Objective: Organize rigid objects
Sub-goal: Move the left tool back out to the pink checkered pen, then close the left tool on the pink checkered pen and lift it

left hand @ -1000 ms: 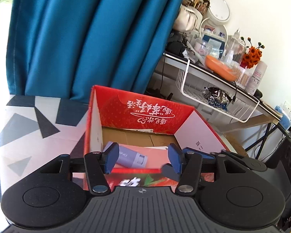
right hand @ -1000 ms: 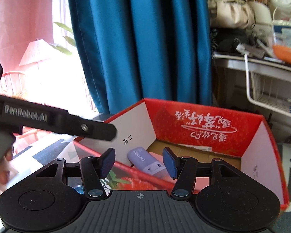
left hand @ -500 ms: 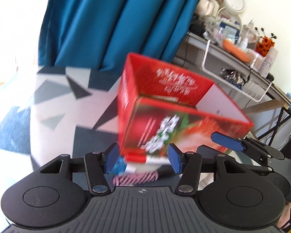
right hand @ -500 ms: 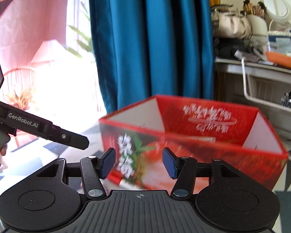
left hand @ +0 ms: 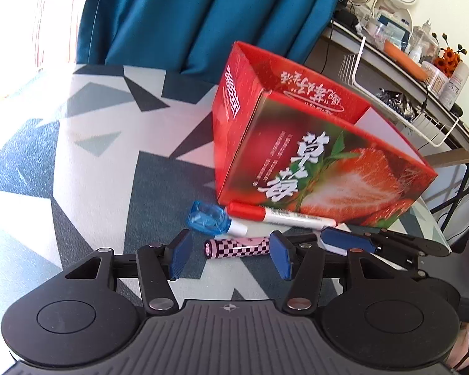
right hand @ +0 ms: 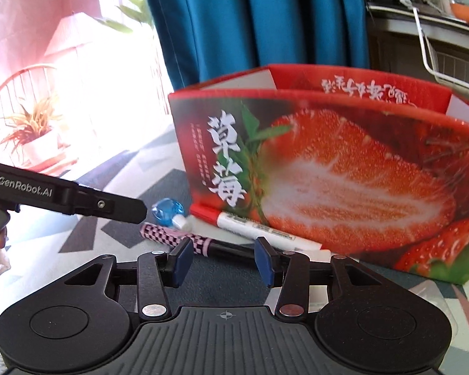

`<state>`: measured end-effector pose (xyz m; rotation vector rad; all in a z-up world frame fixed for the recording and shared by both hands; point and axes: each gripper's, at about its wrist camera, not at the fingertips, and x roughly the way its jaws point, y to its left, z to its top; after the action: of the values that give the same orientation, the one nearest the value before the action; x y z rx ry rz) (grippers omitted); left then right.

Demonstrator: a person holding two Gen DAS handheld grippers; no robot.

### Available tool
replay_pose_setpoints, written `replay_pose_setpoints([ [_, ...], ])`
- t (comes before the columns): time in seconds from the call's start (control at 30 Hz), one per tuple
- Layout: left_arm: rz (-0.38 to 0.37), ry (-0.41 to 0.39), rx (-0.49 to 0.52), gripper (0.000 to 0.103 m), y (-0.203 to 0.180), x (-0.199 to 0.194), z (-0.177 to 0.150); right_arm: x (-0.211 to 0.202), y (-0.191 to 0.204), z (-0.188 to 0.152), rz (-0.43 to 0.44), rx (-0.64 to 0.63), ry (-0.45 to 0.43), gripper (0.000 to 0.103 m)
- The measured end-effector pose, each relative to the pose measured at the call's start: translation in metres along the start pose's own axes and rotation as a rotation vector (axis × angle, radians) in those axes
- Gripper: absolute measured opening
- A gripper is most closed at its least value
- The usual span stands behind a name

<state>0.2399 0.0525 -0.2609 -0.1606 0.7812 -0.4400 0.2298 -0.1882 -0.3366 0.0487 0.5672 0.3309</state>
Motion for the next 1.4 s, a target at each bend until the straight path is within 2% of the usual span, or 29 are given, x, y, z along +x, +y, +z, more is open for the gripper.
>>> replay_pose_setpoints([
  [0.17, -0.008, 0.006, -0.020, 0.057, 0.003, 0.007, -0.003, 0.007, -0.007, 0.001, -0.009, 0.038, 0.033, 0.041],
  [0.33, -0.021, 0.006, -0.031, 0.052, 0.001, 0.014, -0.004, 0.009, -0.005, 0.000, 0.001, 0.045, 0.046, 0.041],
  [0.73, 0.003, 0.015, -0.048, 0.051, -0.002, 0.028, -0.008, 0.011, -0.009, 0.003, 0.000, 0.040, 0.047, 0.039],
  [0.8, 0.014, 0.016, -0.042, 0.048, -0.003, 0.029, -0.008, 0.012, -0.007, 0.002, -0.002, 0.032, 0.048, 0.040],
  [0.87, 0.029, 0.022, -0.041, 0.044, -0.005, 0.028, -0.007, 0.011, -0.007, 0.001, -0.007, 0.028, 0.046, 0.038],
  [1.03, 0.054, 0.008, -0.059, 0.044, -0.008, 0.020, -0.016, 0.006, -0.007, -0.001, 0.006, 0.035, 0.050, 0.035],
  [1.13, 0.087, -0.012, -0.114, 0.044, -0.012, 0.010, -0.027, 0.001, -0.003, -0.004, 0.001, 0.016, 0.048, 0.026],
  [1.2, 0.100, -0.030, -0.111, 0.044, -0.017, 0.004, -0.036, -0.001, 0.000, -0.005, -0.001, 0.008, 0.051, 0.026],
  [1.4, 0.113, -0.039, -0.116, 0.044, -0.018, -0.006, -0.041, -0.011, 0.014, -0.008, -0.013, -0.078, 0.036, 0.022],
])
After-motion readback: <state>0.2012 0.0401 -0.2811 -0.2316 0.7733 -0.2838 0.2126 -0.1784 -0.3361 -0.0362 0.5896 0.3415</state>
